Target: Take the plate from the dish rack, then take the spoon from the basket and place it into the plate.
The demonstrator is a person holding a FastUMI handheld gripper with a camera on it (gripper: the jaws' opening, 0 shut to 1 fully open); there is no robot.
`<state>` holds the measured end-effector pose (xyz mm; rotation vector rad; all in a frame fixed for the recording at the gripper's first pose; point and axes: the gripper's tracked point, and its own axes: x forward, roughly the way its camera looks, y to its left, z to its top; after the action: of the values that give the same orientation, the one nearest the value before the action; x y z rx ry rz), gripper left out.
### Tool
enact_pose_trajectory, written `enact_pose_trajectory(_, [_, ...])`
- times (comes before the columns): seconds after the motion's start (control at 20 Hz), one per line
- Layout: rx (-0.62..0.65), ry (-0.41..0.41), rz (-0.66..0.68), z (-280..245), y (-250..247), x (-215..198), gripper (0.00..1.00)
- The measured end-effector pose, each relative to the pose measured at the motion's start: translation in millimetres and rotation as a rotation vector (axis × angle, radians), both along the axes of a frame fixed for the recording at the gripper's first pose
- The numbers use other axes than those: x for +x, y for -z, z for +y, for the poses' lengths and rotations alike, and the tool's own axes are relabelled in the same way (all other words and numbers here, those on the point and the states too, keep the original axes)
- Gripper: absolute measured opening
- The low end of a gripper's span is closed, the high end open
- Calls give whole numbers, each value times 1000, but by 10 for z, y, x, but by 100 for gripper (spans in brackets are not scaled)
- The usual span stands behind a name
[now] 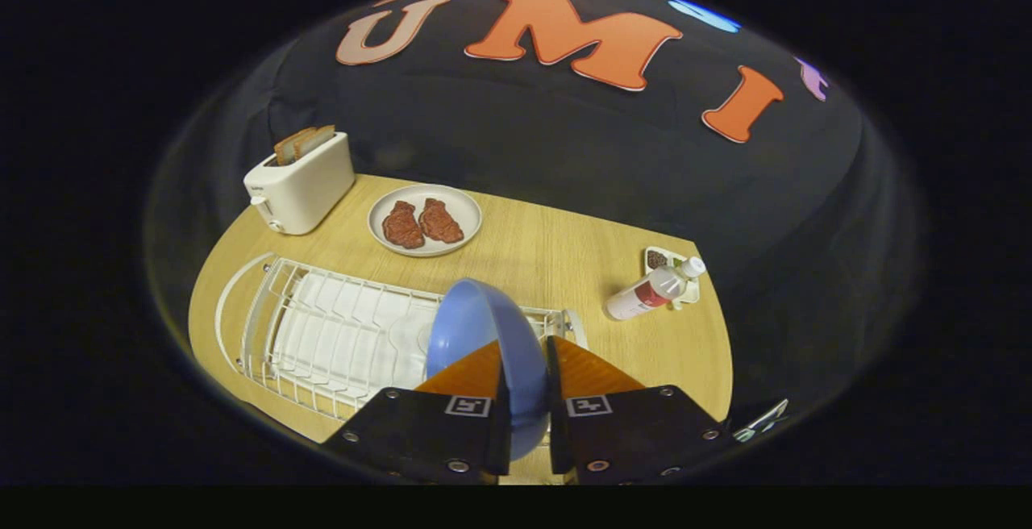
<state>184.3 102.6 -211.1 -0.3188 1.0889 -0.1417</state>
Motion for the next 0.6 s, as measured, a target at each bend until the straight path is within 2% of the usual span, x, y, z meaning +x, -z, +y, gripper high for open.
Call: enact_pose_trajectory(0.6, [126, -34, -147, -211, -828, -665, 20])
